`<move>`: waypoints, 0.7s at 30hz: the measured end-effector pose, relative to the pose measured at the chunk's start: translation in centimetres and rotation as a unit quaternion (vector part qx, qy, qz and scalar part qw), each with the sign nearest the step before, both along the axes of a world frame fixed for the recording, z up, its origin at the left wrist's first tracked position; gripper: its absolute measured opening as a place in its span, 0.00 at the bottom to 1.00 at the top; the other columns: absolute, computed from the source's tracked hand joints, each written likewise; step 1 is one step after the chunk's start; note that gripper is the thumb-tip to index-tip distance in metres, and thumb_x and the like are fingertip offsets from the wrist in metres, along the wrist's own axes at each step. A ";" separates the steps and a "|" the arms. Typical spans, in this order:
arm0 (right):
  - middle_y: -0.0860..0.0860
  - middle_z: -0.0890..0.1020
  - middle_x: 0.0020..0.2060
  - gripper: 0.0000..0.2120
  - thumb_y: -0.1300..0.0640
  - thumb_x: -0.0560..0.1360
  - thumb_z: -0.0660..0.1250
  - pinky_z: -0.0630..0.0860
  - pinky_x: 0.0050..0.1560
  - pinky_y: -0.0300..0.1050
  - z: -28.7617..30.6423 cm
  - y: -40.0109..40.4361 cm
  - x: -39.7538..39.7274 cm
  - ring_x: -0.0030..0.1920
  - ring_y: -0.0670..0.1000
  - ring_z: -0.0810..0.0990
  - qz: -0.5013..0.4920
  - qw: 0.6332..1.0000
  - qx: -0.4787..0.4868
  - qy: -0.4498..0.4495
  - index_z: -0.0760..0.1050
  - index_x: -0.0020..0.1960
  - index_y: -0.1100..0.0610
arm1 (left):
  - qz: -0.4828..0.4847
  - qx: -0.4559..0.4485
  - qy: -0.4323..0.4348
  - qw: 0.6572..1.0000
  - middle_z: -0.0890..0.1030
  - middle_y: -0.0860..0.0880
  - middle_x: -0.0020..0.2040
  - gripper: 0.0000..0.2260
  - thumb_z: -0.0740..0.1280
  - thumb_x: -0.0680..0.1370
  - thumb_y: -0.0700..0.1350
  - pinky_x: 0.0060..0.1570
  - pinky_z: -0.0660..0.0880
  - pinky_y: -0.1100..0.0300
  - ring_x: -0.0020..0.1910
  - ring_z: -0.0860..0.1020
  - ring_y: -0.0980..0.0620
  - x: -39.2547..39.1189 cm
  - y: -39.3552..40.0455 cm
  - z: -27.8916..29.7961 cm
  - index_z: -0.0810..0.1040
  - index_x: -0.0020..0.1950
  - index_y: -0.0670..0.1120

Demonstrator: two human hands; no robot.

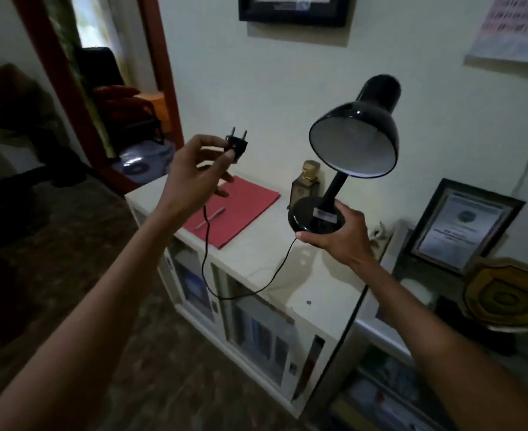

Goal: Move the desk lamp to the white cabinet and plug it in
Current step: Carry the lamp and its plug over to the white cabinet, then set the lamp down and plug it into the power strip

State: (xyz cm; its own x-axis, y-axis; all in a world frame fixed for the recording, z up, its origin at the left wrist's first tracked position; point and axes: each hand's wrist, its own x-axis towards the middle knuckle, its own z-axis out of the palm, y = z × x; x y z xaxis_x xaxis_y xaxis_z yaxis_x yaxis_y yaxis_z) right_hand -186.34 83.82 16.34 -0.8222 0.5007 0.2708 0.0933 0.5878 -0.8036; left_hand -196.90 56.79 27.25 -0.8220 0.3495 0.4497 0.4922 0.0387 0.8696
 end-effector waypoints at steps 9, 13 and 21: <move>0.50 0.81 0.59 0.47 0.31 0.50 0.81 0.81 0.60 0.51 2.4 5.1 -9.0 0.61 0.50 0.79 -0.090 0.994 0.043 0.040 0.76 0.65 0.46 | -0.089 0.045 0.031 0.995 0.83 0.47 0.49 0.09 0.69 0.80 0.47 0.32 0.81 0.58 0.39 0.85 0.51 -11.3 6.3 2.5 0.75 0.57 0.47; 0.52 0.81 0.59 0.47 0.33 0.50 0.83 0.80 0.60 0.52 -1.7 5.6 -10.5 0.61 0.52 0.80 -0.090 0.996 0.026 0.010 0.77 0.66 0.47 | -0.116 0.026 -0.024 0.993 0.82 0.47 0.46 0.10 0.69 0.80 0.46 0.32 0.81 0.56 0.39 0.85 0.51 -14.6 8.5 -0.8 0.75 0.59 0.43; 0.51 0.77 0.65 0.55 0.32 0.50 0.81 0.80 0.62 0.52 -11.5 4.1 -9.5 0.65 0.52 0.76 -0.115 0.987 0.009 -0.108 0.70 0.73 0.49 | -0.187 0.010 -0.110 0.976 0.84 0.44 0.50 0.11 0.69 0.80 0.47 0.32 0.79 0.59 0.40 0.84 0.54 -19.4 12.2 -4.7 0.75 0.60 0.45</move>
State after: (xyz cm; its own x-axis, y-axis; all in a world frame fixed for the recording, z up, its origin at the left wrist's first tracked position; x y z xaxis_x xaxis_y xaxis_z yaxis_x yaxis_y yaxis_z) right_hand -195.83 87.91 4.85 -0.7268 0.6777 0.1119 0.3945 0.5452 -0.7397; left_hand -216.31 69.01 22.56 -0.7167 0.6360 0.2863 0.2690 -0.1266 0.9548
